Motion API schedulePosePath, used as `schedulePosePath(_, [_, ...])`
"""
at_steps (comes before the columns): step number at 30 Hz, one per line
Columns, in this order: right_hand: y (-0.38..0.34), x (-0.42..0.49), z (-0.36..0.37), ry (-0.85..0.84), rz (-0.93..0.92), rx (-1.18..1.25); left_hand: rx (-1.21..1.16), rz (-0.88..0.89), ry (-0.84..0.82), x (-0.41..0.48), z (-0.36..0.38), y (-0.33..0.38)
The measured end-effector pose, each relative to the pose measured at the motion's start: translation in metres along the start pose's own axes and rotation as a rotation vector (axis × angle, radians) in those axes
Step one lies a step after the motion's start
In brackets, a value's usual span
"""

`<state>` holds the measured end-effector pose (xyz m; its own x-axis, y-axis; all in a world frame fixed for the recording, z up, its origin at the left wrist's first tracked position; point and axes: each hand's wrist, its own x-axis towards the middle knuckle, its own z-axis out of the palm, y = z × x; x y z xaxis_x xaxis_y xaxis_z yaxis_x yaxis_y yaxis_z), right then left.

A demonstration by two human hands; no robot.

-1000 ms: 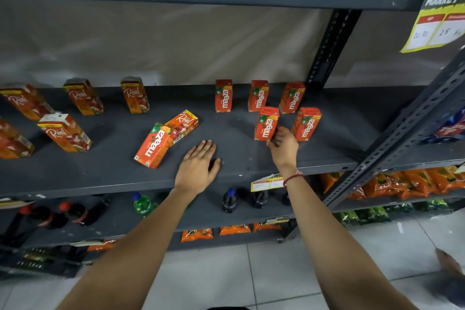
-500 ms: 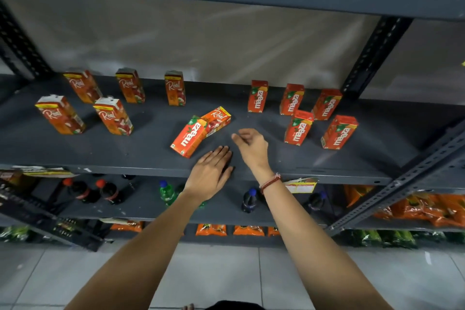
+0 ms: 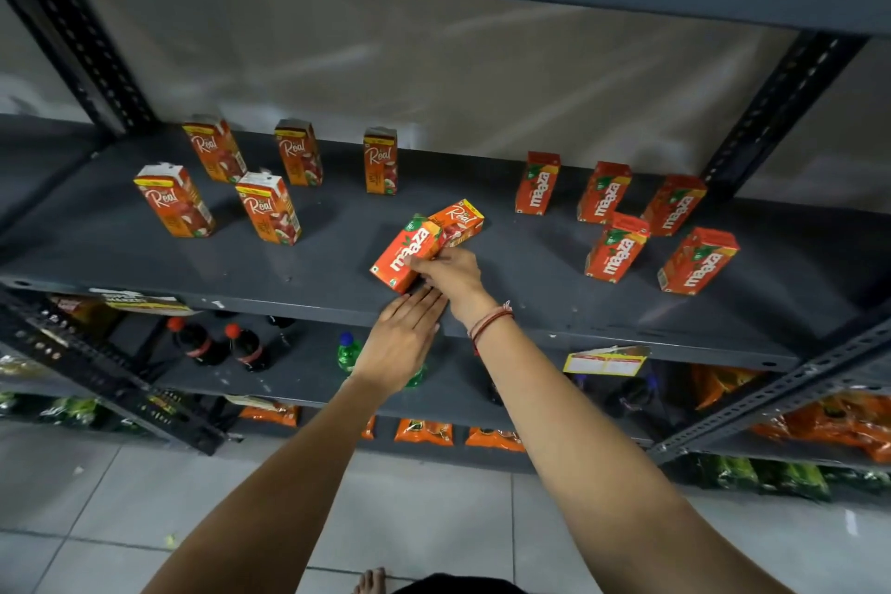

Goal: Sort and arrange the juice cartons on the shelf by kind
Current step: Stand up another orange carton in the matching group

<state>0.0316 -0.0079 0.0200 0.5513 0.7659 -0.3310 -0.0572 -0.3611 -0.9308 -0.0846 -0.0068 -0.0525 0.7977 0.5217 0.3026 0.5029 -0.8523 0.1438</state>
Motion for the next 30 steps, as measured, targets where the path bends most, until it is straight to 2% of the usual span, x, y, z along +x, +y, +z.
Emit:
schedulePosePath(4, [-0.002,0.0,-0.004,-0.065,0.035,0.161,0.01,0.003,-0.016,0.0,0.001,-0.001])
schedulePosePath(11, [-0.002,-0.003,-0.031,-0.106,0.001,0.289,0.024,0.005,-0.043,0.001,0.0,-0.002])
schedulePosePath(20, [0.002,-0.001,-0.105,-0.143,-0.136,0.236,0.023,0.003,-0.013,0.001,0.0,0.001])
schedulePosePath(30, [0.011,-0.006,-0.126,-0.145,-0.138,0.22,0.048,-0.002,-0.045,-0.001,-0.001,0.001])
